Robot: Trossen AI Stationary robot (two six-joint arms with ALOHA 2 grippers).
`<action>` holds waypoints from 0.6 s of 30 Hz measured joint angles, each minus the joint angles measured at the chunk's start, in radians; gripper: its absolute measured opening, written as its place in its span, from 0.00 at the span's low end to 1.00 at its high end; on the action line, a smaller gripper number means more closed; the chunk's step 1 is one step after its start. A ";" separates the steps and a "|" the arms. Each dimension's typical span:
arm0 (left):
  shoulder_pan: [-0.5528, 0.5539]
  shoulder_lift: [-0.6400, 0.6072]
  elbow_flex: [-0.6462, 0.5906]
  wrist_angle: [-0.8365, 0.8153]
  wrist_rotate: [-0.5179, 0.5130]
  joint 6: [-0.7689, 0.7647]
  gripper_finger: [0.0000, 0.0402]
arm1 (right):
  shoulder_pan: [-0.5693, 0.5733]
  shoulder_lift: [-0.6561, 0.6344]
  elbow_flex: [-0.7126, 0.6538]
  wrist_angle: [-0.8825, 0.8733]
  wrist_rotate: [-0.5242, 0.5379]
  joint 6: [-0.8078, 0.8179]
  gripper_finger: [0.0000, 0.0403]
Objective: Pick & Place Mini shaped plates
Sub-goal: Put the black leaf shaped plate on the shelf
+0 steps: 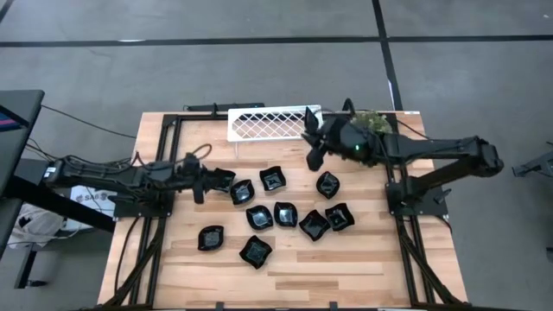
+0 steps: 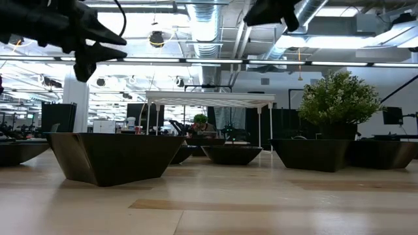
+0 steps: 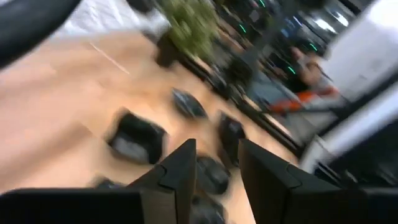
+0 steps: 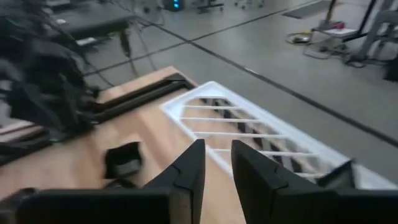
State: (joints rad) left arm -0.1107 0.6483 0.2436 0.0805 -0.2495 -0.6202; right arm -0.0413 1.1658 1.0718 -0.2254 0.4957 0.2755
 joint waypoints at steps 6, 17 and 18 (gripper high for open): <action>-0.121 0.001 -0.013 -0.005 0.049 -0.088 0.30 | 0.176 0.022 -0.002 0.015 0.080 0.132 0.18; -0.379 0.027 -0.012 -0.005 0.002 -0.200 0.30 | 0.416 0.182 0.000 0.045 0.081 0.413 0.18; -0.399 0.035 -0.012 -0.006 -0.004 -0.217 0.30 | 0.432 0.199 0.000 0.046 0.082 0.445 0.18</action>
State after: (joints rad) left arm -0.5095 0.6834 0.2314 0.0744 -0.2531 -0.8370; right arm 0.3905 1.3648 1.0721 -0.1798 0.5775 0.7208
